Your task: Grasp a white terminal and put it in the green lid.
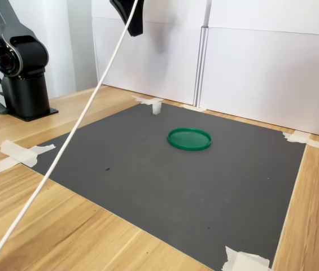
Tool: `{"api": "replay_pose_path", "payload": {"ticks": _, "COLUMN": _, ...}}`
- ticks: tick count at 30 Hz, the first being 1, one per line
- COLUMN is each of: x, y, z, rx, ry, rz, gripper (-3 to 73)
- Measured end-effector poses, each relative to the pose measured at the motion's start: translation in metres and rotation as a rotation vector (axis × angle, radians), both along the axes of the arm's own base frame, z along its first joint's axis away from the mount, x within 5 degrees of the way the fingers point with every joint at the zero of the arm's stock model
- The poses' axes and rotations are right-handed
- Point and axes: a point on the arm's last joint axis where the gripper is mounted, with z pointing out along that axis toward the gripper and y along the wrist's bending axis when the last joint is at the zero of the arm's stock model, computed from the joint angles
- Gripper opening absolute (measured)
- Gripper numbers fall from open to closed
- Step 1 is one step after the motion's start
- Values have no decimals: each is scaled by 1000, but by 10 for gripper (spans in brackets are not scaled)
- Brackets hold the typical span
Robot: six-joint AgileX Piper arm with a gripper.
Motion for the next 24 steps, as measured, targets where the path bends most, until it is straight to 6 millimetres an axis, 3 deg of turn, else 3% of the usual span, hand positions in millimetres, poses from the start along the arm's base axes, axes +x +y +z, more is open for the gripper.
{"api": "replay_pose_path", "payload": {"ticks": 7, "x": 3, "y": 25, "z": 17, "rx": 18, "ry": -43, "rz": 106, "gripper": -22}}
{"api": "replay_pose_path", "payload": {"ticks": 13, "x": 3, "y": 33, "z": 15, "rx": -15, "ry": -70, "rz": 219, "gripper": 26}}
{"api": "replay_pose_path", "payload": {"ticks": 18, "x": 9, "y": 31, "z": 11, "rx": -78, "ry": -92, "rz": 248, "gripper": 178}}
{"api": "replay_pose_path", "payload": {"ticks": 24, "x": 11, "y": 30, "z": 10, "rx": -110, "ry": -103, "rz": 268, "gripper": 505}}
